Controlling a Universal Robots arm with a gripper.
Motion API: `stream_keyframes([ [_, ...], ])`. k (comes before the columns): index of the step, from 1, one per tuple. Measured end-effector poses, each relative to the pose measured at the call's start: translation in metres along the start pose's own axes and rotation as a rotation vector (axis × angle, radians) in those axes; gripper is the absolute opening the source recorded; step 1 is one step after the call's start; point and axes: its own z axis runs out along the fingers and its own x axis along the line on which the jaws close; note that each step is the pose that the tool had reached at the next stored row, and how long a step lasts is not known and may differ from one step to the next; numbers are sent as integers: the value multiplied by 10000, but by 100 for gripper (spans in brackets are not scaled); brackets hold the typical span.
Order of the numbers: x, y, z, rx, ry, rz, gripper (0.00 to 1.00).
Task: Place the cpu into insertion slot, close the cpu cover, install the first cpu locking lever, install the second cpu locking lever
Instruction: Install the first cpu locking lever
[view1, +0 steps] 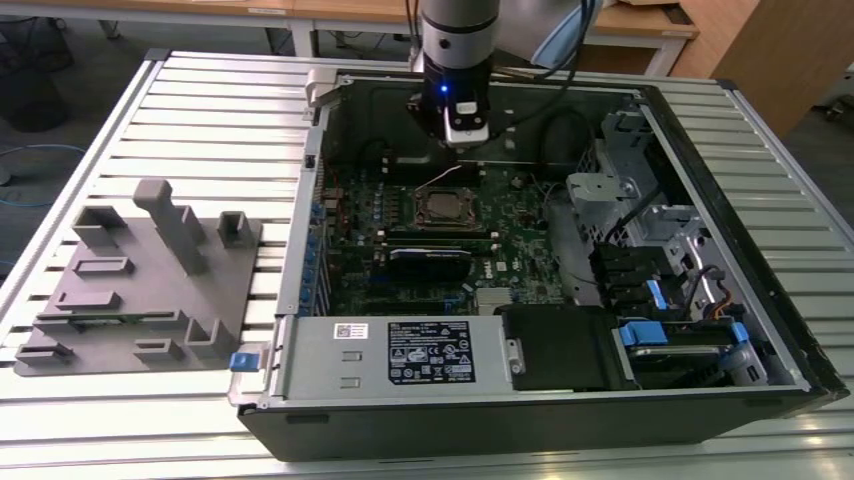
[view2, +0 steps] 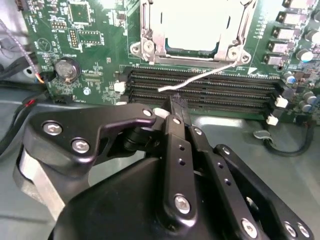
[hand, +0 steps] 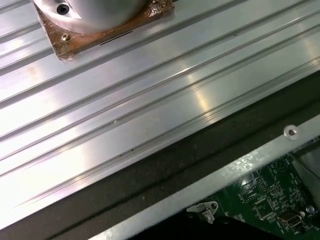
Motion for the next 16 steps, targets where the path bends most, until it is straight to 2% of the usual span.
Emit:
stream_keyframes([
  [3, -1, 3, -14, -6, 2, 0, 11],
  [5, -4, -4, -16, -49, 23, 3, 11],
  [10, -37, -82, -28, -213, 70, 21, 11],
  [12, -50, -115, -34, -304, 100, 29, 11],
  [16, -35, -150, -37, -428, 118, 36, 11],
])
